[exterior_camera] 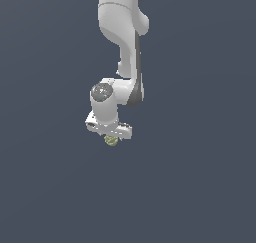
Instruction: Pick up the object and move it to a goal position.
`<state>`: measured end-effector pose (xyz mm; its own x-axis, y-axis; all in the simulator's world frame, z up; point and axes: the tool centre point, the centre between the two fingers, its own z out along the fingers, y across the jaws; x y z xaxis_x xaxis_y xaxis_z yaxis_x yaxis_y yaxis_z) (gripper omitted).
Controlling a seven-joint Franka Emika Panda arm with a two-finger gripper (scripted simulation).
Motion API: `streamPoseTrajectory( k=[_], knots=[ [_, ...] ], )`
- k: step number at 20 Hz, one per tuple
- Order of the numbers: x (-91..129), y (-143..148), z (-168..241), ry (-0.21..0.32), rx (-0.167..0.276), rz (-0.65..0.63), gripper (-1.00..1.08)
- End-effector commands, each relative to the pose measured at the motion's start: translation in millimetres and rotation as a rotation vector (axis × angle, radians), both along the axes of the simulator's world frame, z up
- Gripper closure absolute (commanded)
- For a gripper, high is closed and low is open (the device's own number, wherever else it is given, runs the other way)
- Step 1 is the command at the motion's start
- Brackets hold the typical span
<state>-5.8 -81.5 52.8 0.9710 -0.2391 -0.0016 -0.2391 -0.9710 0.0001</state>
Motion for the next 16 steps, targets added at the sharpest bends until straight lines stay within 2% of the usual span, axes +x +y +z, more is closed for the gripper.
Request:
streamPoseTrajectory(
  k=[1,4,5,16],
  knots=[
    [0.6,-0.4,-7.6,-0.001,0.0,-0.001,-0.92],
    [1.3,-0.4,-10.0,-0.001,0.0,-0.001,-0.92],
    [1.3,-0.4,-10.0,-0.001,0.0,-0.001,1.08],
    [1.6,-0.4,-9.0,-0.003,0.0,-0.001,1.08]
  ],
)
